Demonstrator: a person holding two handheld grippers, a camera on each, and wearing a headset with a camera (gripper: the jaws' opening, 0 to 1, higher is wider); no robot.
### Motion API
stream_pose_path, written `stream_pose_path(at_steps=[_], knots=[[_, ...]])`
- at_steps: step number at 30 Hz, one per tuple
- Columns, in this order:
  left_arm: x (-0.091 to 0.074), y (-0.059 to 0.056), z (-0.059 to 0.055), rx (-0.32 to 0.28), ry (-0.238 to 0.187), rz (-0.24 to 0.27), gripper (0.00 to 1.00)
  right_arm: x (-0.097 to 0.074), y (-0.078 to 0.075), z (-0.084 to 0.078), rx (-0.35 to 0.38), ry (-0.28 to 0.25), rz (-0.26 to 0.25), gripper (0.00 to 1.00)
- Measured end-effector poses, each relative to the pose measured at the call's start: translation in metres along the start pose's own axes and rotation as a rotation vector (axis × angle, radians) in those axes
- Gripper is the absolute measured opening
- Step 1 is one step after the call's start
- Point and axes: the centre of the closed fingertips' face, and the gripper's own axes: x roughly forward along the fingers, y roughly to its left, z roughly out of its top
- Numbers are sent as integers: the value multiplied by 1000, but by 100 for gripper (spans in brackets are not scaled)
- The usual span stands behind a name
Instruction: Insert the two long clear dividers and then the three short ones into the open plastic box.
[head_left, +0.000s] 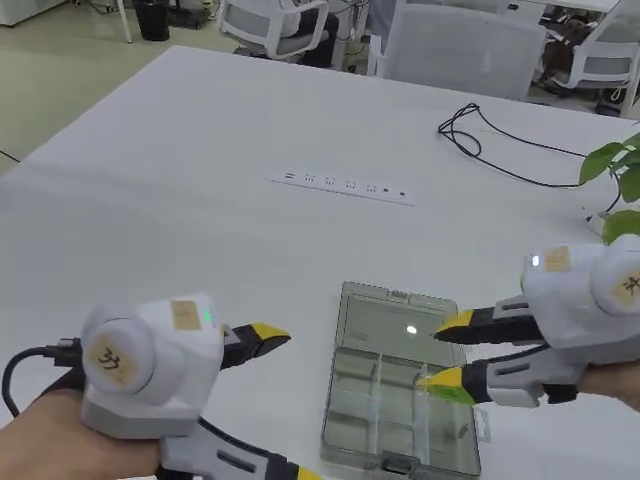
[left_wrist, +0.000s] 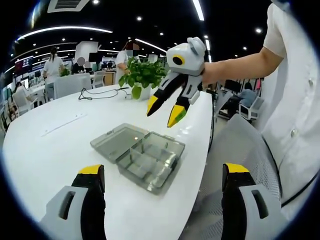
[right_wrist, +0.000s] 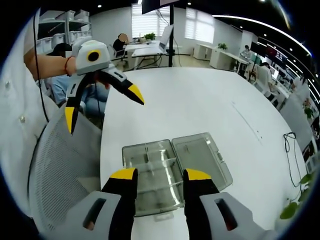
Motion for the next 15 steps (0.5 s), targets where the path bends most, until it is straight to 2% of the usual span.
stream_pose_path(at_steps=[4, 7, 12, 15], knots=[[-1, 0, -1, -1, 3, 2, 100, -12, 1, -16, 5, 22, -2, 43], [-2, 0, -2, -3, 4, 3, 100, -20, 0, -34, 9, 56, -3, 48], [-2, 1, -2, -4, 3, 1, 100, -32, 0, -67, 29, 123, -6, 50], [-2, 2, -3, -7, 6, 3, 100, -37, 2, -78, 34, 142, -2, 51]])
